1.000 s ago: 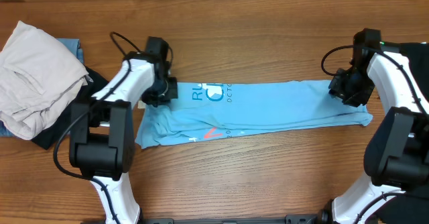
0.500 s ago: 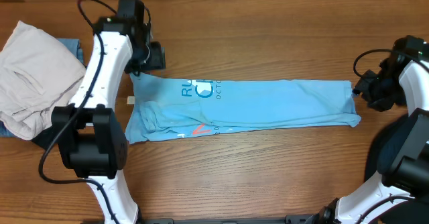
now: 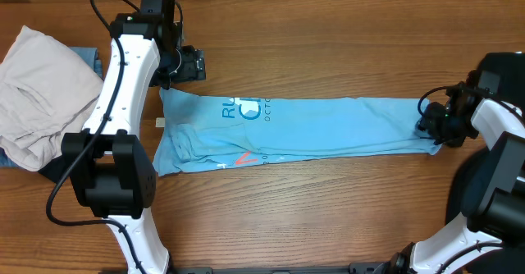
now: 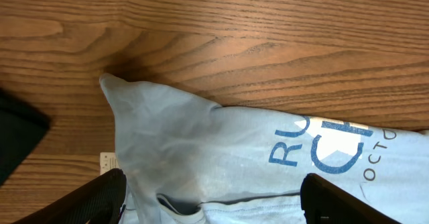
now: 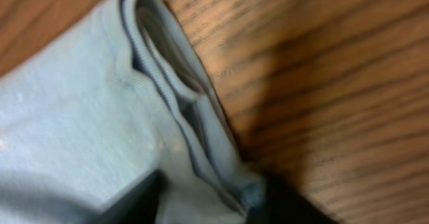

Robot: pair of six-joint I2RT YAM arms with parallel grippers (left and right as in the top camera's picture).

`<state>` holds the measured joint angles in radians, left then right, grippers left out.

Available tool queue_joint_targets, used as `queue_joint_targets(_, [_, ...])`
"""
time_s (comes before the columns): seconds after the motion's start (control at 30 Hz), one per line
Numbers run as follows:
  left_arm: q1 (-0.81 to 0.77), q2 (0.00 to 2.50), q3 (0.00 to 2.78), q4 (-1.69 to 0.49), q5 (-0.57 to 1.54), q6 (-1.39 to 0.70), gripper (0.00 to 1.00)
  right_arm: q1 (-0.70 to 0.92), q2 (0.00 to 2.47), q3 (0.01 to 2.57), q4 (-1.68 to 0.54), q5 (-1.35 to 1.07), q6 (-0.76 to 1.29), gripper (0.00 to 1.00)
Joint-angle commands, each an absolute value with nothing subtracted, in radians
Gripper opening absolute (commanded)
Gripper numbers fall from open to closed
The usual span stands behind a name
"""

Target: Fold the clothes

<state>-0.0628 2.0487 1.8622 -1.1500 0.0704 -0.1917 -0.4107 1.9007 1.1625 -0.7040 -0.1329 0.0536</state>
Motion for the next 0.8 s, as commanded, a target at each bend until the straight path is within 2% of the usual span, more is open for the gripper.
queue_joint_targets(0.0, [-0.052, 2.04, 1.877, -1.153, 0.071, -0.203, 0.85, -0.388, 1.934, 1.123, -0.68, -0.175, 0.048, 0.2])
queue_joint_targets(0.07, [-0.052, 2.04, 1.877, -1.159, 0.07, -0.202, 0.83, -0.388, 1.934, 1.124, -0.662, -0.175, 0.052, 0.04])
queue_joint_targets(0.23, [-0.023, 2.04, 1.877, -1.174, 0.068, -0.203, 0.77, -0.409, 1.934, 1.253, -0.706, -0.155, 0.056, 0.04])
queue_joint_targets(0.6, [0.221, 2.04, 1.877, -1.312, 0.103, -0.251, 0.78, -0.453, 1.931, 1.693, -0.975, -0.05, 0.025, 0.04])
queue_joint_targets(0.77, [0.26, 2.04, 1.877, -1.324, 0.128, -0.251, 0.79, -0.327, 1.911, 1.847, -1.177, -0.229, 0.026, 0.04])
